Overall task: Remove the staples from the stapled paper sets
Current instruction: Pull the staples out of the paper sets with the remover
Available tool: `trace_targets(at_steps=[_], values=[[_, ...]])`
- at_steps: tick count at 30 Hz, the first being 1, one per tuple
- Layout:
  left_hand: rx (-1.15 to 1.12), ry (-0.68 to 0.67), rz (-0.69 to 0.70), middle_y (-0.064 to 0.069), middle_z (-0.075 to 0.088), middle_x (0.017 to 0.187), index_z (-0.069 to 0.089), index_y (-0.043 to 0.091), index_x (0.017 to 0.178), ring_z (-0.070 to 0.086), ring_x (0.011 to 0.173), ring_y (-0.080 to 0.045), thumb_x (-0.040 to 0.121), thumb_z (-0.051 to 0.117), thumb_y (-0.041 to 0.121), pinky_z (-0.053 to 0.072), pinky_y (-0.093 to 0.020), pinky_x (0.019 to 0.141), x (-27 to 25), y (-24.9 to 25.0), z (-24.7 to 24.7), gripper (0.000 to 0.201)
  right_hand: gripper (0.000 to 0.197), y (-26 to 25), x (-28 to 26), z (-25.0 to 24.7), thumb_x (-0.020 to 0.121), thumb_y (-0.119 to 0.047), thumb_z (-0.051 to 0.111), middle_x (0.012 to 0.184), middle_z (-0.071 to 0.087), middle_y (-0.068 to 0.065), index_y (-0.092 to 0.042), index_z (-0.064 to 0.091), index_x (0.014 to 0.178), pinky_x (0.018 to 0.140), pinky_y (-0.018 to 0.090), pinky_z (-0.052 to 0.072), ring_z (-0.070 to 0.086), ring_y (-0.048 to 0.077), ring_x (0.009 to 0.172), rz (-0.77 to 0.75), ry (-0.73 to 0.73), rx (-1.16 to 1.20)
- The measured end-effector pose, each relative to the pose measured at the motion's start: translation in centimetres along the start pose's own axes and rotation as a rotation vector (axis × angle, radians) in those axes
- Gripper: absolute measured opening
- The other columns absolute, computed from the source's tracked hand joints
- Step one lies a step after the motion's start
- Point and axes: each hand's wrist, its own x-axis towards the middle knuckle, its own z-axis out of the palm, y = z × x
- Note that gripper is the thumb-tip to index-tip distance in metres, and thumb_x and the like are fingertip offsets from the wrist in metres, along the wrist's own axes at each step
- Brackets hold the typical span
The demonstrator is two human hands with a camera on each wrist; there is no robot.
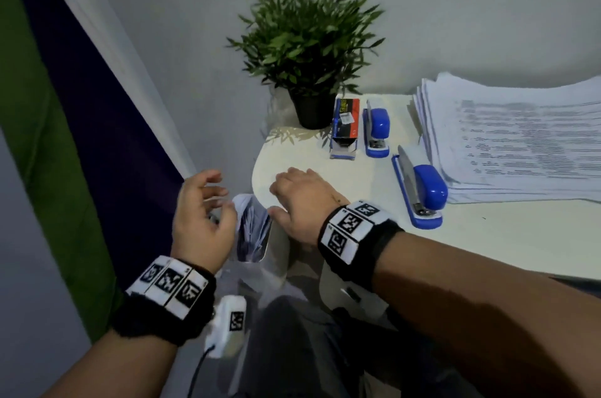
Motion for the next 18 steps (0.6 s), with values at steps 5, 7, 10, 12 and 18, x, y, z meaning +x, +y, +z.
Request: trace_targets(at_steps=[5,7,10,12,18], values=[[-0.081,-0.252,0.086,0.010,0.056,0.107,0.051,0.049,0.098,0.058,0.097,-0.003,0.079,0.063,0.007,0.048,-0.022,0.083,-0.4,8.2,3.7,0.048,0.029,1.5,-6.2,-3.6,0.090,-0.026,0.052,0.123,0.061,0.005,-0.013,0.068,0.109,0.108,0.032,0.027,0.045,0.022,0.127,-0.020,0.321,0.141],[-0.071,-0.413,0.078,0.012,0.055,0.110,0.052,0.045,0.100,0.056,0.098,0.001,0.080,0.067,0.012,0.047,-0.022,0.085,-0.4,10.4,5.7,0.041,0.030,3.0,-9.8,-5.9,0.083,-0.030,0.048,0.091,0.069,0.004,-0.013,0.072,0.085,0.082,0.037,0.049,0.062,0.026,0.093,-0.019,0.583,0.102],[0.073,-0.603,0.177,0.020,0.047,0.120,0.051,0.040,0.114,0.047,0.108,0.004,0.084,0.066,0.022,0.039,-0.019,0.094,-0.7,13.1,8.7,0.038,0.025,8.1,-14.2,-10.5,0.086,-0.037,0.054,0.103,0.068,0.002,-0.021,0.071,0.095,0.084,0.037,0.046,0.058,0.027,0.102,0.376,0.520,0.064],[0.171,-0.630,0.328,0.016,0.045,0.127,0.051,0.032,0.123,0.041,0.117,-0.001,0.085,0.064,0.025,0.028,-0.012,0.098,-1.1,14.8,10.5,0.041,0.032,13.4,-16.6,-13.4,0.085,-0.042,0.059,0.124,0.060,0.005,-0.024,0.065,0.111,0.095,0.037,0.043,0.052,0.029,0.116,0.724,0.296,-0.006],[0.361,-0.801,0.315,0.012,0.024,0.152,0.033,0.030,0.143,0.018,0.140,-0.006,0.095,0.045,0.042,0.015,-0.023,0.113,-1.6,17.1,14.9,0.052,0.045,24.3,-21.2,-16.0,0.088,-0.042,0.059,0.099,0.063,0.016,-0.003,0.062,0.110,0.080,0.032,0.043,0.056,0.031,0.090,1.116,0.078,-0.103]])
